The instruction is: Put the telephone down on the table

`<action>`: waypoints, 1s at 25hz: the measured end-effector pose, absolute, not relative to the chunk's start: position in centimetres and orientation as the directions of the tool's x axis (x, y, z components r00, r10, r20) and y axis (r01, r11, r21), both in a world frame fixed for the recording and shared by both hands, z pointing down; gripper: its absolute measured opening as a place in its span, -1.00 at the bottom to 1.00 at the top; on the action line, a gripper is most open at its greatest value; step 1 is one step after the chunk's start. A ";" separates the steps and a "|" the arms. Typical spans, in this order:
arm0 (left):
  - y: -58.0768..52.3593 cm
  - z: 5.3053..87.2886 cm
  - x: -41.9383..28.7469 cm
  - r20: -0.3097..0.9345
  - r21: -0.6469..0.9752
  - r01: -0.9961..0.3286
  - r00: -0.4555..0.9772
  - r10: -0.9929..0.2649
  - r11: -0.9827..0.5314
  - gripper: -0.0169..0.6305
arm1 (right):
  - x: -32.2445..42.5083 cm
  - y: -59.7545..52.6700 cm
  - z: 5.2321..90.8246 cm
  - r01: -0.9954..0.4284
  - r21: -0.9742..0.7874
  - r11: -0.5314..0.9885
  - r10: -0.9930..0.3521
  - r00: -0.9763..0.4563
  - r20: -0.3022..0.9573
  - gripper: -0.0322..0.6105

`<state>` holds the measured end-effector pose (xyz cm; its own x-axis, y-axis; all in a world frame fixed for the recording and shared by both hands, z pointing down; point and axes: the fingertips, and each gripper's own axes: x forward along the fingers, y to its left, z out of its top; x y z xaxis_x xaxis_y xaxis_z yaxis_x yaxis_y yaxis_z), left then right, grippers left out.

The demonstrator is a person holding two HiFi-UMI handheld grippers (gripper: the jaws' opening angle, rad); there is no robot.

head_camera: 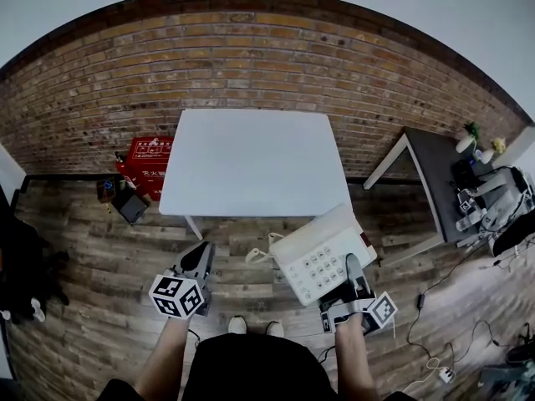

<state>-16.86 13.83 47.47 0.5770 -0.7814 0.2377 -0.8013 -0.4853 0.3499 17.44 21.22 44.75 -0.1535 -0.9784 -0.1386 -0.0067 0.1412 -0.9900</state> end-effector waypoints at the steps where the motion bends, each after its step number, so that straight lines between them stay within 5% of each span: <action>1: 13.7 47.4 -17.1 0.234 0.355 -0.798 0.580 -0.780 -0.486 -0.91 | 17.3 21.0 44.8 -0.013 -0.990 0.141 -0.978 -0.154 -0.137 -0.23; 25: 11.2 49.0 -23.4 0.236 0.359 -0.806 0.566 -0.790 -0.471 -0.91 | 12.8 17.1 45.1 -0.026 -0.992 0.122 -0.980 -0.158 -0.117 -0.23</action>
